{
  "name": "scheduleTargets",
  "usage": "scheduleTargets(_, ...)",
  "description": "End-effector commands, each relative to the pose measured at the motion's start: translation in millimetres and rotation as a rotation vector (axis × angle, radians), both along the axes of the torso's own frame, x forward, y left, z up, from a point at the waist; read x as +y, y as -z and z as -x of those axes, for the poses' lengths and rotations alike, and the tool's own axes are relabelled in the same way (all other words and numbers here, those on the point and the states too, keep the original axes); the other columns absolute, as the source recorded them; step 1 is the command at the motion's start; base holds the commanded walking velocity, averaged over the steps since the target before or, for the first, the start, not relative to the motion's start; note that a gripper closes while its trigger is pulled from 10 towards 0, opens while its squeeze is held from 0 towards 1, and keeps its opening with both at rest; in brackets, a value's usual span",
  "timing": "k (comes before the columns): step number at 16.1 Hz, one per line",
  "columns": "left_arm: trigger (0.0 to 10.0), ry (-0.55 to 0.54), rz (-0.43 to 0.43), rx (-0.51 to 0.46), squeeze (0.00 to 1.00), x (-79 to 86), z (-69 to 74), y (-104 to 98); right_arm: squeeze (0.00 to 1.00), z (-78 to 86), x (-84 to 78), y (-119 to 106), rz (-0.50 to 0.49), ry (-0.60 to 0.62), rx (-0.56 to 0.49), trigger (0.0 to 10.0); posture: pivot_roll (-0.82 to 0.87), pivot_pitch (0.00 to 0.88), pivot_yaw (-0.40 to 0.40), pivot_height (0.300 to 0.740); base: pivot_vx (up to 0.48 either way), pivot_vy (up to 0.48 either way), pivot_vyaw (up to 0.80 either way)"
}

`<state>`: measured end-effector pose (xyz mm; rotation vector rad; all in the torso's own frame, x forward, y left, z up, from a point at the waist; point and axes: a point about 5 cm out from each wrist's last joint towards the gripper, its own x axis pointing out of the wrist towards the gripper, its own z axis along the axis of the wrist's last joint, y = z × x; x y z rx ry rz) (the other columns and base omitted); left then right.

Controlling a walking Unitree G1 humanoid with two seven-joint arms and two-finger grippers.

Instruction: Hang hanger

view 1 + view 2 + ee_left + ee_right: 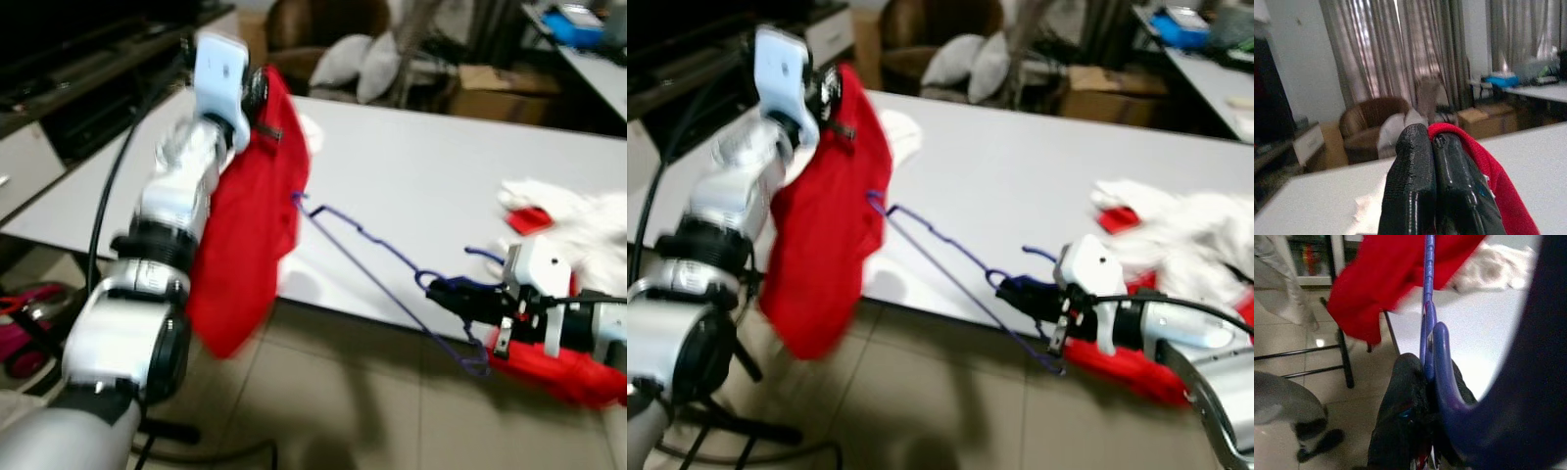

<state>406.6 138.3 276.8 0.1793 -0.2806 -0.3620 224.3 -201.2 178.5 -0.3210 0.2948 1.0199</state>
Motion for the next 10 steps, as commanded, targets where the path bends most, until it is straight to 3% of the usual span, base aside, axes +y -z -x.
scheduleTargets(1, 10.0, 0.050, -0.003, -0.023, 0.00, -6.0, 0.1, -9.9, 0.00, -2.8, 12.0, -0.6, 0.015, -0.042, -0.005, 10.0, -0.02, 0.000, 0.006, 0.740, 0.368, 0.000, 0.00)
scheduleTargets(2, 10.0, 0.107, -0.032, -0.042, 0.00, -17.0, 2.1, -14.5, 0.00, -9.2, 15.3, 4.2, 0.058, -0.023, -0.012, 10.0, -0.02, 0.000, 0.006, 0.740, 0.352, 0.000, 0.00)
scheduleTargets(3, 10.0, 0.206, -0.036, -0.087, 0.00, -32.4, 9.6, -27.7, 0.00, -25.9, 20.7, 10.5, 0.097, 0.051, -0.030, 10.0, -0.01, 0.000, 0.004, 0.740, 0.337, 0.000, 0.00)
scheduleTargets(4, 10.0, 0.248, -0.027, -0.110, 0.00, -37.8, 14.3, -35.9, 0.00, -34.6, 24.0, 10.9, 0.101, 0.084, -0.048, 10.0, -0.01, 0.000, 0.001, 0.740, 0.334, 0.000, 0.00)
scheduleTargets(6, 10.0, 0.286, -0.007, -0.133, 0.00, -40.4, 19.2, -44.1, 0.00, -43.5, 28.0, 8.7, 0.098, 0.112, -0.080, 10.0, -0.01, 0.000, 0.001, 0.740, 0.334, 0.000, 0.00)
scheduleTargets(8, 10.0, 0.352, 0.044, -0.182, 0.00, -38.9, 31.9, -62.4, 0.00, -71.4, 31.4, -4.1, 0.068, 0.202, -0.174, 10.0, 0.00, 0.000, -0.014, 0.740, 0.336, 0.000, 0.00)
scheduleTargets(10, 10.0, 0.341, 0.089, -0.202, 0.00, -22.2, 41.5, -72.0, 0.00, -115.8, 14.9, -42.9, 0.100, 0.397, -0.409, 10.0, 0.01, 0.000, -0.026, 0.740, 0.337, 0.000, 0.00)
